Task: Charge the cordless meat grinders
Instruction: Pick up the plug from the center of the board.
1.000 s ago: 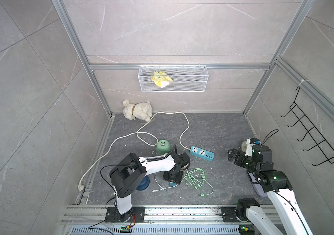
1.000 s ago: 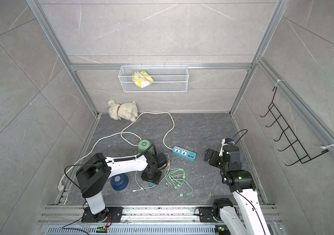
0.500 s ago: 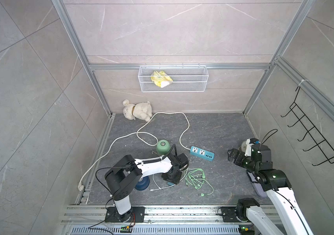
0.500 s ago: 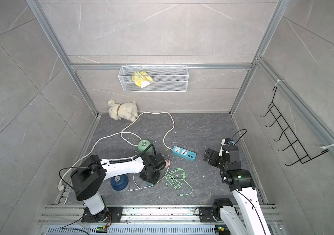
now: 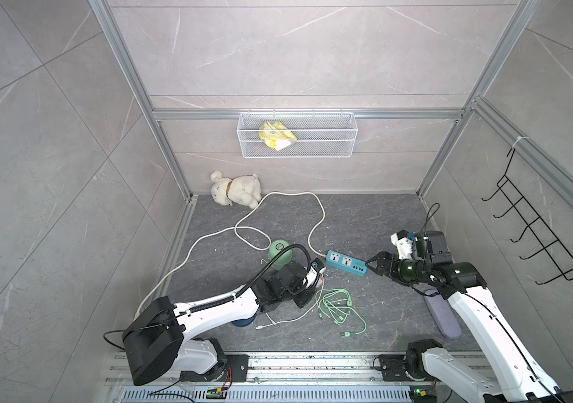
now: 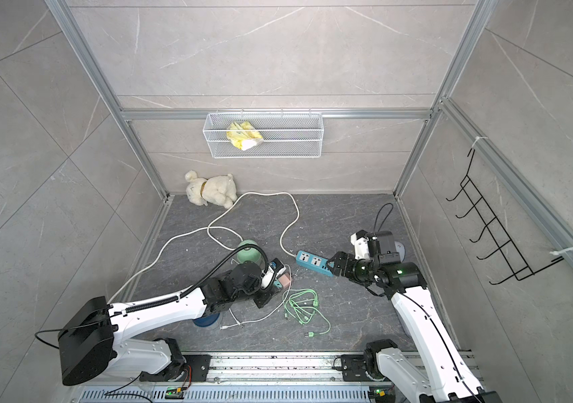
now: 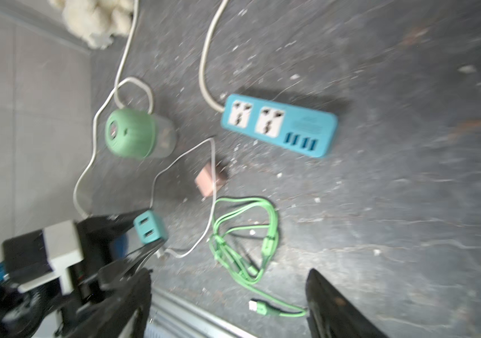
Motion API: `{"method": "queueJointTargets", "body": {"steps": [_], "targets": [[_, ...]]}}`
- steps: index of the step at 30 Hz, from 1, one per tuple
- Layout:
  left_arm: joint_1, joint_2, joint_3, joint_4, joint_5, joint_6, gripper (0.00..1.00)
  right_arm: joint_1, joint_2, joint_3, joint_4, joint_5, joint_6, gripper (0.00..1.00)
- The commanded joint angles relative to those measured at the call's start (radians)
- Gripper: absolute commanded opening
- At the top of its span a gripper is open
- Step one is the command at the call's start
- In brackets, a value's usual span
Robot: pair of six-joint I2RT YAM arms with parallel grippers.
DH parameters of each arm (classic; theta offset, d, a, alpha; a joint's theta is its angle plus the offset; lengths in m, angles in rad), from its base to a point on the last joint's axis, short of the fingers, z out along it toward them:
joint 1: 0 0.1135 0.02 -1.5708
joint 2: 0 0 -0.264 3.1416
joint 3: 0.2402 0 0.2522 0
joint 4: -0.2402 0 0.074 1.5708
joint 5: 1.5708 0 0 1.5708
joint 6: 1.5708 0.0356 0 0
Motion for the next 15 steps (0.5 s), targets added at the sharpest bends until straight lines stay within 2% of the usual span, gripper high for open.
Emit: {"method": "queueJointTargets", "body": {"steps": [1,7,15], "targets": [[0.0,0.0,0.007,0.226,0.121,0.184,0.13,0.11,0.032,0.037,-0.044,-0.072,0.024,0.81],[-0.003,0.038,0.001,0.378,0.259,0.129,0.13,0.247,0.093,-0.004,0.055,-0.066,0.078,0.76],[-0.009,0.044,0.001,0.397,0.343,0.101,0.13,0.336,0.177,-0.008,0.152,-0.07,0.094,0.72]]}}
